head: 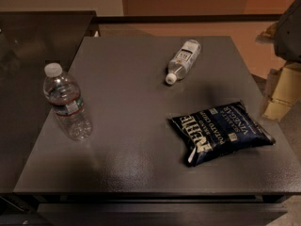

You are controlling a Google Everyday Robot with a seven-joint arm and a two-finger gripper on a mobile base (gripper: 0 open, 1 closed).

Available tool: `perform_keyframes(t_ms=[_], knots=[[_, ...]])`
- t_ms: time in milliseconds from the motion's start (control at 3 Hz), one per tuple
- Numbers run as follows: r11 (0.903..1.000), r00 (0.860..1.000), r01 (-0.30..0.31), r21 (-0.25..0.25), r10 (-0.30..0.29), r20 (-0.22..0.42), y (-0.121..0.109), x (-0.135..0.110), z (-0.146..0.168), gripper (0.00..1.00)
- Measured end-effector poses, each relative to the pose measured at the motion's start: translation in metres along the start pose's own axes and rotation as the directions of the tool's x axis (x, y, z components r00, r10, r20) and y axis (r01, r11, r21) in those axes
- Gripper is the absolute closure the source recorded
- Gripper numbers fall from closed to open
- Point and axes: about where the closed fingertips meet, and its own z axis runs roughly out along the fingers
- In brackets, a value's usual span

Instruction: Place blue plastic bottle upright

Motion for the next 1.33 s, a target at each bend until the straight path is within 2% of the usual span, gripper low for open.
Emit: perform_keyframes(t_ms=[333,667,1000,1333], knots=[[1.0000,1.000,0.000,0.000,0.000,0.000,0.000,0.000,0.000,0.00],[0.9982,0.998,0.059,-0.011,-0.059,0.013,-0.009,-0.001,0.004,0.00],[0.9776,0.977,0.210,0.000,-0.210,0.043,-0.029,-0.014,0.012,0.00],[0.9206,0.919,0.389,0.031,-0.390,0.049,-0.052,-0.032,0.027,0.00]])
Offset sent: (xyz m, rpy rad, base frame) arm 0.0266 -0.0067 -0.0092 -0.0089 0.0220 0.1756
